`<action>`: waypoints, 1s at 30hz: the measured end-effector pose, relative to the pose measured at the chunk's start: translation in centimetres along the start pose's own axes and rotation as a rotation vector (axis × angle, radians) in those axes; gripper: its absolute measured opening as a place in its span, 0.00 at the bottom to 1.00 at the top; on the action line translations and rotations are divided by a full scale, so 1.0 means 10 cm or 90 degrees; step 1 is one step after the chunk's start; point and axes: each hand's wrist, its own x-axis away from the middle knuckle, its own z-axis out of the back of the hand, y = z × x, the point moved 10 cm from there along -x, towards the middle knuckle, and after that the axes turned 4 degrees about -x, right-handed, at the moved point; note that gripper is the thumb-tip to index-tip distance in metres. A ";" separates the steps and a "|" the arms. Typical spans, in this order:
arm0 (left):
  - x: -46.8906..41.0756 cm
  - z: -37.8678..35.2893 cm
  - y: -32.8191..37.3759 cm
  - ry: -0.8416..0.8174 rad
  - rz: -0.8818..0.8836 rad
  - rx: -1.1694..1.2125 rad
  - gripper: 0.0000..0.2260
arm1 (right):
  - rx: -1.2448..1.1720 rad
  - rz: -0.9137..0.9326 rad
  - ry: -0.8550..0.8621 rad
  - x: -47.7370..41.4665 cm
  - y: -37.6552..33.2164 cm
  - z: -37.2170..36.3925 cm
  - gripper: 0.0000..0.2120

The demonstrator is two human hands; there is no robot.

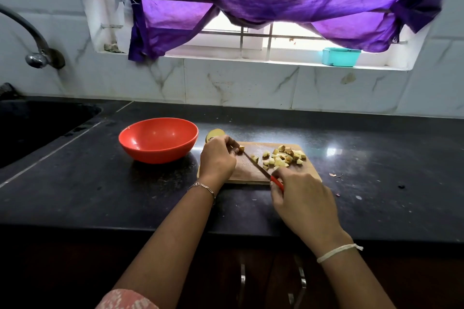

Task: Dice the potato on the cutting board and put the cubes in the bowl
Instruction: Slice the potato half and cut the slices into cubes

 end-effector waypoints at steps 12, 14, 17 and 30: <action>0.12 -0.15 0.31 -0.039 -0.176 -0.096 0.08 | 0.043 -0.061 -0.039 -0.09 0.30 -0.07 0.09; 0.15 -0.19 0.36 -0.053 -0.205 -0.120 0.09 | 0.042 -0.078 -0.036 -0.11 0.38 -0.06 0.10; 0.21 -0.28 0.46 -0.094 -0.254 -0.119 0.12 | 0.043 -0.086 -0.024 -0.13 0.44 -0.03 0.11; 0.18 -0.45 0.88 -0.113 -0.399 -0.260 0.23 | 0.079 -0.060 0.033 -0.34 0.52 0.11 0.10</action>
